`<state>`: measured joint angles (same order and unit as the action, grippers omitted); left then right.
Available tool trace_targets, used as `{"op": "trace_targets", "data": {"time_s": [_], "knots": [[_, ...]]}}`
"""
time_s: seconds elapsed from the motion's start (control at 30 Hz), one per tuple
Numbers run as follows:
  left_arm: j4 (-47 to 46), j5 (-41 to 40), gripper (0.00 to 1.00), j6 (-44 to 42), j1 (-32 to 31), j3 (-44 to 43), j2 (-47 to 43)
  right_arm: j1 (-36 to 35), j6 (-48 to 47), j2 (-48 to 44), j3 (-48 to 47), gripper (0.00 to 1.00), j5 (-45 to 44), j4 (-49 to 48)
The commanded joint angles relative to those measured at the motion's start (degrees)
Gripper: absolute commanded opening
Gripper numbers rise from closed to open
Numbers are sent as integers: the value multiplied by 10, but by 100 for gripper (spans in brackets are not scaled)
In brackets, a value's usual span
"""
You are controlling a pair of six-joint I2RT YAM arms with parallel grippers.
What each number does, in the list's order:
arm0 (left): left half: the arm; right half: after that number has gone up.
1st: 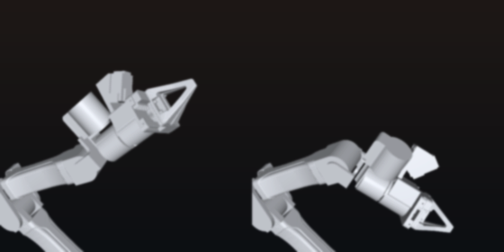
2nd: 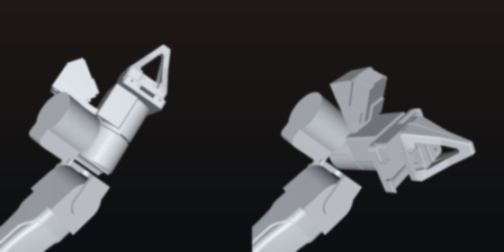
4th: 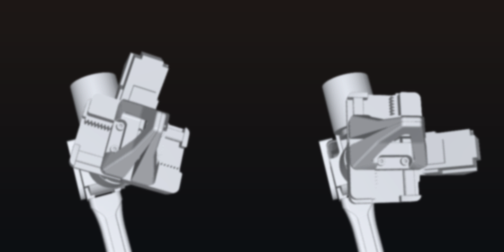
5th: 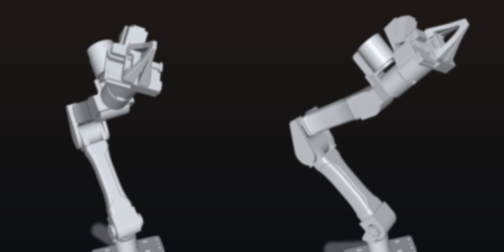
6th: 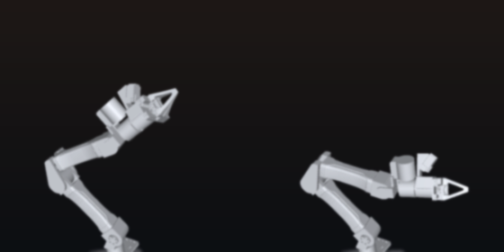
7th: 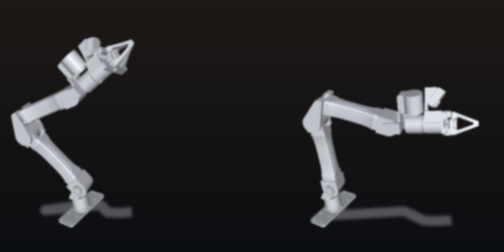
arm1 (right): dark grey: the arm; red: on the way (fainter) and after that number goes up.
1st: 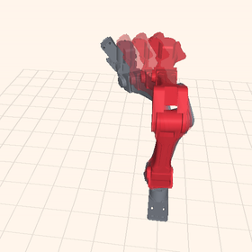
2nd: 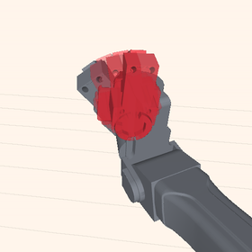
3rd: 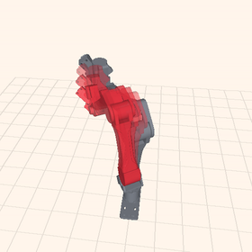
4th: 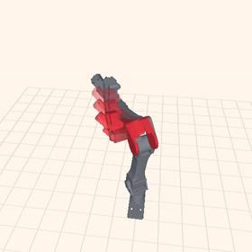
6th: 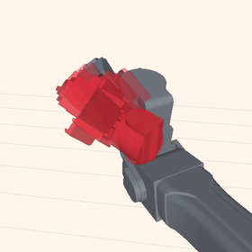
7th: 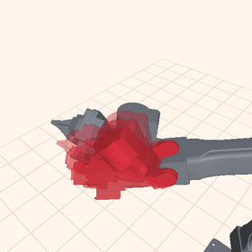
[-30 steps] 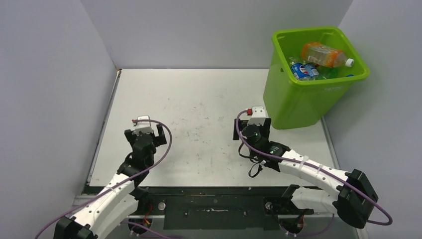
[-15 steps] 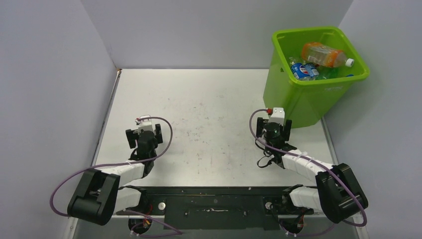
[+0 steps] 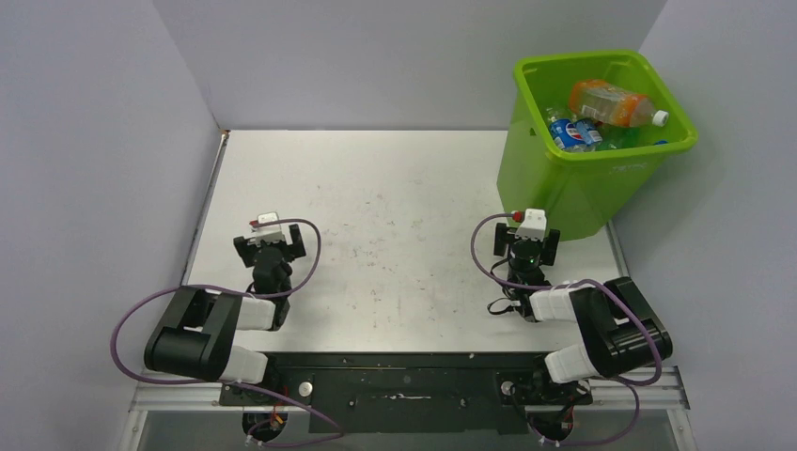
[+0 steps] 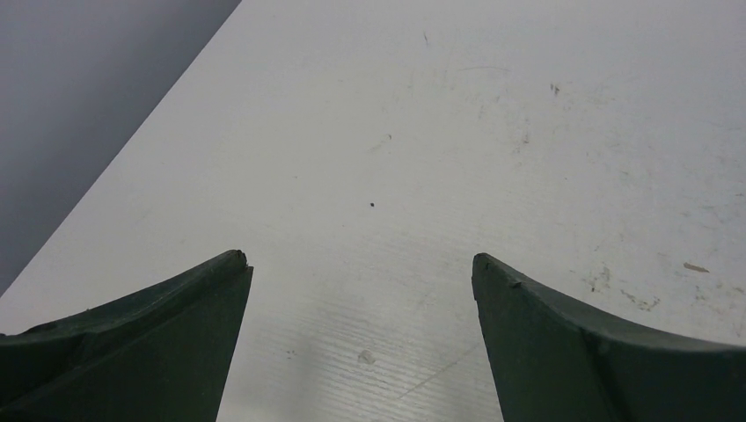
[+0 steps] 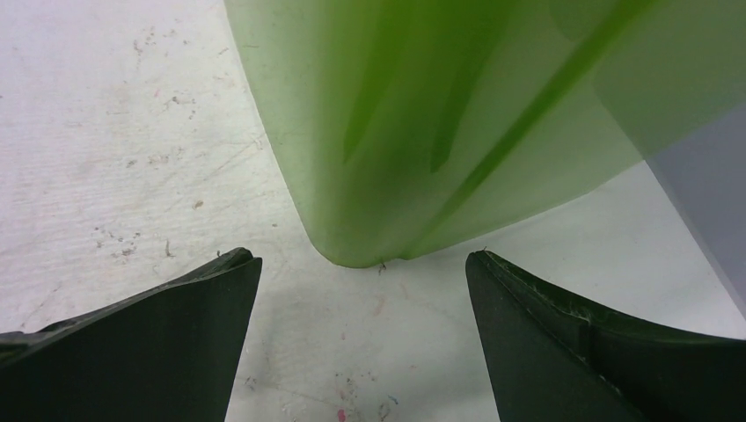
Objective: Put the plastic bottles in the bin
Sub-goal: Reset both arms
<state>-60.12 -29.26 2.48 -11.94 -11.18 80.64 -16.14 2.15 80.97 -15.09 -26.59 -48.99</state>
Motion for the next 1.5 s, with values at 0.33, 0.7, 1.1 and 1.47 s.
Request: {"op": "trace_targets", "data": {"time_s": [0.33, 0.7, 1.1, 1.47], "knots": [[-76, 25, 96, 28, 34, -16, 42, 53, 7, 37, -7, 90, -2, -125], [-66, 31, 96, 29, 39, -20, 40, 76, 22, 118, 13, 90, 23, -222], [-68, 29, 96, 27, 37, -19, 40, 82, 25, 117, 14, 90, 23, -224], [-61, 35, 96, 31, 40, -21, 39, 82, 25, 117, 14, 90, 24, -224]]}}
